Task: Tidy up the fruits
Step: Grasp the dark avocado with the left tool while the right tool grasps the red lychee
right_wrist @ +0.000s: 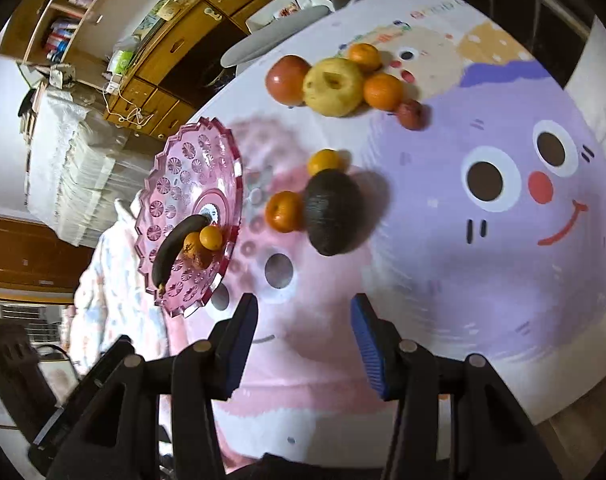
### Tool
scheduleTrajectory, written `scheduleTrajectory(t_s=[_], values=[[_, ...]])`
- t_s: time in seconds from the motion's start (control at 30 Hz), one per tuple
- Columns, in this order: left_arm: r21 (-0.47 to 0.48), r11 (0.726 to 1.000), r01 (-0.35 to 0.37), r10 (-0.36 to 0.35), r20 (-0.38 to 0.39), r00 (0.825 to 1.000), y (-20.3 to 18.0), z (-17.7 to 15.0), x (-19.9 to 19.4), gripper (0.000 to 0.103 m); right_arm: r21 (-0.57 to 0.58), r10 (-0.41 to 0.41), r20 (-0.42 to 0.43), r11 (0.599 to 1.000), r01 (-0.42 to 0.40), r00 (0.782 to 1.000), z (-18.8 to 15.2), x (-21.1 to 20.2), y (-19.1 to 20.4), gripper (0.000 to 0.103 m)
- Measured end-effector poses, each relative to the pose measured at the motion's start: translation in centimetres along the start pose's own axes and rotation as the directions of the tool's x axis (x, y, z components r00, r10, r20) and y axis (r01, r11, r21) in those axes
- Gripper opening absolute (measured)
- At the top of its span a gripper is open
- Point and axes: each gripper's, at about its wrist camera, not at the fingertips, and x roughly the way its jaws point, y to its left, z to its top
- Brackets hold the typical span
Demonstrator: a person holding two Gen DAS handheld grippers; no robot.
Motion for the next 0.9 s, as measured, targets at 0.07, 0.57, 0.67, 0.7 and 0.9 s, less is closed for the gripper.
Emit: scheduleTrajectory(t_s=[0.07,0.57,0.67,0.7,0.9], values=[[-0.009,1.0,-0.01,0.01,0.0,1.0,-1.2,-0.4,0.3,0.087,0.004,-0.004,-0.018,1.0,0.005,1.0,0.6,-0.6,-1.0,0.05],[-0.069,0.989,-0.131,0.132,0.008,0.991,-7.8,-1.2,6.5,0.09,0.05,-0.022,-0.118,0.998,0.028,0.993,8.4,-1.4,-7.2,0.055],[-0.062,0.986,-0.156,0.157,-0.002,0.988,-8.4,-0.9,8.1,0.09,0.063,-0.029,-0.127,0.997,0.037,0.991,10.0,-0.8,-7.9,0.056],[-0.061,0.985,-0.163,0.163,-0.005,0.987,-8.5,-0.8,8.6,0.09,0.065,-0.034,-0.131,0.997,0.043,0.991,10.6,-0.5,-8.1,0.056],[-0.062,0.981,-0.186,0.187,0.001,0.982,-9.1,0.1,11.8,0.09,0.038,-0.077,-0.142,0.996,0.083,0.987,12.8,1.6,-8.7,0.056]])
